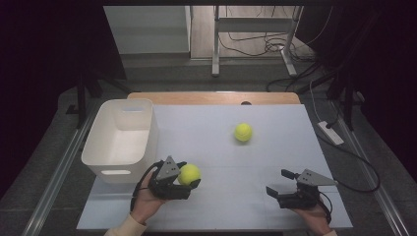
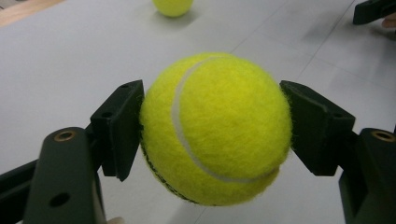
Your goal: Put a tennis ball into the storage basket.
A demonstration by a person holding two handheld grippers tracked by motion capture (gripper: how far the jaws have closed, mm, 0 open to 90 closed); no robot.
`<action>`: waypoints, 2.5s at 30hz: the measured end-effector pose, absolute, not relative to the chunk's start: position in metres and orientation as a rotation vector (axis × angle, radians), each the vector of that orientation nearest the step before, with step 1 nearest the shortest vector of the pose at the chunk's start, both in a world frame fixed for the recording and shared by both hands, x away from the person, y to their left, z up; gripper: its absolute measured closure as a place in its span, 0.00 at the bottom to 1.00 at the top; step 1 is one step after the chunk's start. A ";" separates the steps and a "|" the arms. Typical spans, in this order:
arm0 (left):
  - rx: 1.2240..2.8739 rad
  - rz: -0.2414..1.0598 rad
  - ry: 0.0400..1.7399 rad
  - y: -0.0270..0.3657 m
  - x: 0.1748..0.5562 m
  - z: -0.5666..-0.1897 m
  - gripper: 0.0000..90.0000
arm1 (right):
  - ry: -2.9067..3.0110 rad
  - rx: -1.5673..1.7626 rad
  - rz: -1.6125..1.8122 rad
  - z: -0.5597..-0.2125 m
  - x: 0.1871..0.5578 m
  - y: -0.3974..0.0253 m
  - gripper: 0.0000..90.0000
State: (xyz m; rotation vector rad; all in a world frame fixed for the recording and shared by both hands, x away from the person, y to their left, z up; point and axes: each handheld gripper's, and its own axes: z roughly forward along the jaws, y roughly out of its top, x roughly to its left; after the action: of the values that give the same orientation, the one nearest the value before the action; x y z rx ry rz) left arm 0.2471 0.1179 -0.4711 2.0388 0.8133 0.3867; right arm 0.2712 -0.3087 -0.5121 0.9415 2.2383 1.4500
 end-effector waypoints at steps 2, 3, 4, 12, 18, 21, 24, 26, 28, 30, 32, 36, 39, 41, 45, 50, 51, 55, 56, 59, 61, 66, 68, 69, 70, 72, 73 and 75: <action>2.022 0.391 0.816 0.120 0.247 -0.469 0.30 | 2.237 0.943 1.456 -0.512 0.271 -0.309 0.10; 2.016 0.391 0.818 0.121 0.246 -0.468 0.30 | 2.235 0.944 1.461 -0.511 0.271 -0.309 0.10; 2.016 0.391 0.818 0.121 0.246 -0.468 0.30 | 2.235 0.944 1.461 -0.511 0.271 -0.309 0.10; 1.988 0.401 0.825 0.124 0.244 -0.461 0.30 | 2.234 0.939 1.461 -0.511 0.271 -0.309 0.10; 1.960 0.410 0.825 0.126 0.244 -0.456 0.30 | 2.235 0.939 1.459 -0.511 0.271 -0.309 0.10; 1.952 0.414 0.823 0.127 0.244 -0.454 0.30 | 2.232 0.945 1.466 -0.511 0.271 -0.309 0.10; 1.943 0.423 0.820 0.128 0.244 -0.450 0.30 | 2.226 0.951 1.477 -0.511 0.271 -0.309 0.10; 1.938 0.428 0.816 0.129 0.244 -0.448 0.30 | 2.225 0.951 1.479 -0.511 0.271 -0.309 0.10; 1.934 0.431 0.816 0.129 0.244 -0.446 0.30 | 2.225 0.952 1.479 -0.511 0.271 -0.310 0.10; 1.926 0.435 0.815 0.130 0.245 -0.444 0.30 | 2.224 0.951 1.478 -0.511 0.271 -0.309 0.10; 1.915 0.427 0.815 0.131 0.246 -0.441 0.30 | 2.224 0.952 1.478 -0.511 0.271 -0.309 0.10; 1.899 0.444 0.812 0.133 0.246 -0.435 0.30 | 2.221 0.953 1.481 -0.511 0.271 -0.309 0.10; 1.895 0.452 0.814 0.134 0.247 -0.433 0.30 | 2.221 0.952 1.480 -0.511 0.271 -0.309 0.10; 1.893 0.453 0.816 0.134 0.248 -0.433 0.30 | 2.222 0.952 1.480 -0.511 0.271 -0.309 0.10; 1.890 0.455 0.825 0.134 0.251 -0.433 0.30 | 2.225 0.951 1.477 -0.511 0.271 -0.310 0.10; 1.871 0.468 0.826 0.136 0.252 -0.430 0.30 | 2.227 0.952 1.476 -0.511 0.271 -0.310 0.10; 1.865 0.471 0.824 0.136 0.252 -0.428 0.30 | 2.228 0.954 1.477 -0.511 0.271 -0.309 0.10; 1.856 0.487 0.811 0.137 0.252 -0.424 0.30 | 2.228 0.954 1.475 -0.511 0.271 -0.309 0.10; 1.853 0.491 0.808 0.137 0.252 -0.422 0.30 | 2.228 0.954 1.475 -0.511 0.271 -0.309 0.10; 1.837 0.498 0.810 0.139 0.252 -0.419 0.30 | 2.228 0.954 1.474 -0.511 0.271 -0.309 0.10; 1.827 0.504 0.812 0.141 0.252 -0.417 0.30 | 2.229 0.954 1.474 -0.511 0.271 -0.309 0.10; 1.811 0.516 0.809 0.142 0.250 -0.412 0.30 | 2.228 0.954 1.473 -0.511 0.271 -0.309 0.10; 1.808 0.519 0.808 0.142 0.250 -0.411 0.30 | 2.229 0.954 1.473 -0.511 0.271 -0.309 0.10; 1.802 0.522 0.811 0.144 0.250 -0.409 0.30 | 2.229 0.954 1.473 -0.511 0.271 -0.309 0.10; 1.802 0.522 0.811 0.144 0.250 -0.409 0.30 | 2.229 0.954 1.473 -0.511 0.271 -0.309 0.10; 1.796 0.527 0.812 0.145 0.250 -0.408 0.30 | 2.230 0.953 1.472 -0.511 0.271 -0.310 0.10; 1.794 0.527 0.815 0.146 0.250 -0.408 0.30 | 2.230 0.951 1.471 -0.511 0.271 -0.310 0.10; 1.792 0.530 0.817 0.147 0.250 -0.408 0.30 | 2.229 0.953 1.474 -0.511 0.271 -0.310 0.10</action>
State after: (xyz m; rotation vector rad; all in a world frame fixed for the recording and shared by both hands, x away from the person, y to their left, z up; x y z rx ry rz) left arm 0.2500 0.1468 -0.4079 1.7919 0.8174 0.5300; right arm 0.2707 -0.3097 -0.5110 0.9533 2.2289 1.4736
